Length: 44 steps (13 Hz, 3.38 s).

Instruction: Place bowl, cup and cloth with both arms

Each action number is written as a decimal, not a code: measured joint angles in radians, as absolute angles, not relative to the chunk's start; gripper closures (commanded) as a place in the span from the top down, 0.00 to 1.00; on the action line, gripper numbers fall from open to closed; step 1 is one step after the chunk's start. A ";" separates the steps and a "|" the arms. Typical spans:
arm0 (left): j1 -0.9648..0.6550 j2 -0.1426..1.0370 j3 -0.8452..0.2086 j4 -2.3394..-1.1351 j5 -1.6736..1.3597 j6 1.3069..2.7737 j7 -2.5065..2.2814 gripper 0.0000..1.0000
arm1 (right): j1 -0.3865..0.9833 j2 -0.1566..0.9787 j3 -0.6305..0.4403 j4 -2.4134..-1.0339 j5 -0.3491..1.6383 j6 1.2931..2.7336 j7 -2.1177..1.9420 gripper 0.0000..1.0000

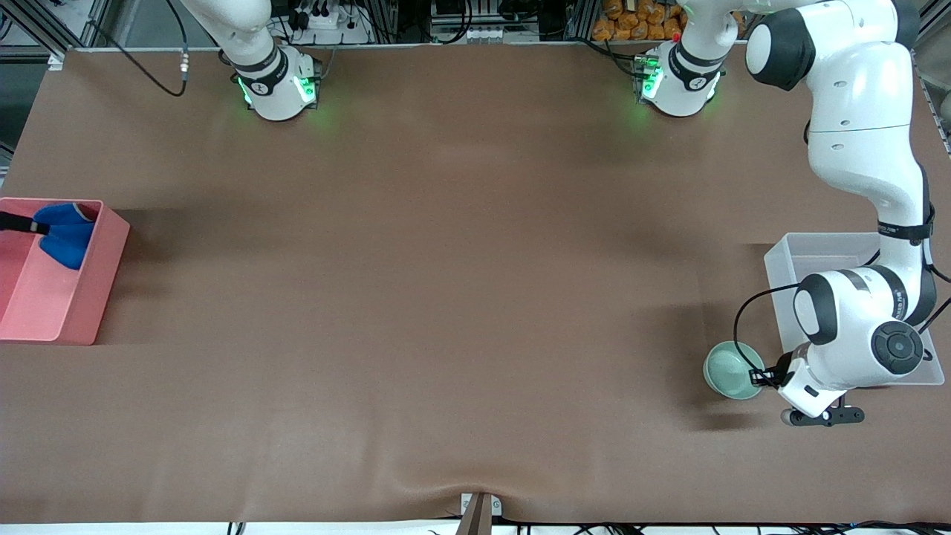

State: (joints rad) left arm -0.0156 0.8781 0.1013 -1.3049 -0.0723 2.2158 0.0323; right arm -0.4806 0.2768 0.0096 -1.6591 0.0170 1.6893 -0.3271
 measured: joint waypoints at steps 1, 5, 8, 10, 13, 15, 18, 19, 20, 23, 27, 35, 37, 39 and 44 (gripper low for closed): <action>-0.017 0.877 0.100 -1.302 -0.074 2.218 0.026 0.00 | -0.394 0.243 0.012 -1.659 0.009 1.669 -0.262 1.00; -0.024 0.868 0.099 -1.291 -0.074 2.218 0.018 0.00 | -0.154 0.137 0.014 -1.660 -0.005 1.649 -0.120 1.00; -0.018 0.841 0.107 -1.279 -0.075 2.143 0.015 0.00 | -0.066 0.071 0.015 -1.660 -0.005 1.642 0.002 1.00; 0.002 0.794 0.118 -1.272 -0.075 2.057 0.016 0.00 | -0.020 0.023 0.018 -1.660 -0.005 1.615 0.054 1.00; 0.063 0.678 0.127 -1.266 -0.075 1.910 0.106 0.00 | -0.027 -0.039 0.018 -1.660 -0.005 1.554 0.048 1.00; 0.114 0.612 0.137 -1.268 -0.074 1.793 0.232 0.00 | -0.066 -0.051 0.015 -1.655 -0.005 1.538 0.030 1.00; 0.207 0.562 0.144 -1.305 -0.074 1.714 0.393 0.00 | -0.091 -0.051 -0.003 -1.646 -0.002 1.521 0.025 1.00; 0.228 0.560 0.144 -1.327 -0.074 1.714 0.427 0.00 | -0.091 -0.051 -0.005 -1.643 -0.001 1.513 0.025 1.00; 0.240 0.561 0.144 -1.351 -0.074 1.719 0.454 0.00 | -0.091 -0.051 -0.006 -1.639 -0.001 1.504 0.025 1.00; 0.259 0.551 0.145 -1.470 -0.074 1.845 0.501 0.00 | -0.092 -0.051 -0.011 -1.634 -0.001 1.490 0.025 1.00; 0.288 0.505 0.146 -1.685 -0.074 2.070 0.574 0.00 | -0.092 -0.041 -0.012 -1.634 -0.001 1.492 0.025 1.00; 0.303 0.495 0.144 -1.892 -0.074 2.344 0.623 0.00 | -0.092 -0.035 -0.012 -1.632 -0.001 1.495 0.025 1.00; 0.304 0.497 0.144 -1.908 -0.074 2.366 0.632 0.03 | -0.092 -0.035 -0.012 -1.630 -0.001 1.497 0.025 1.00; 0.304 0.498 0.144 -1.910 -0.074 2.377 0.636 0.33 | -0.092 -0.035 -0.012 -1.630 -0.001 1.500 0.025 1.00; 0.301 0.499 0.135 -1.906 -0.074 2.395 0.642 1.00 | -0.091 -0.035 -0.011 -1.628 -0.002 1.500 0.024 1.00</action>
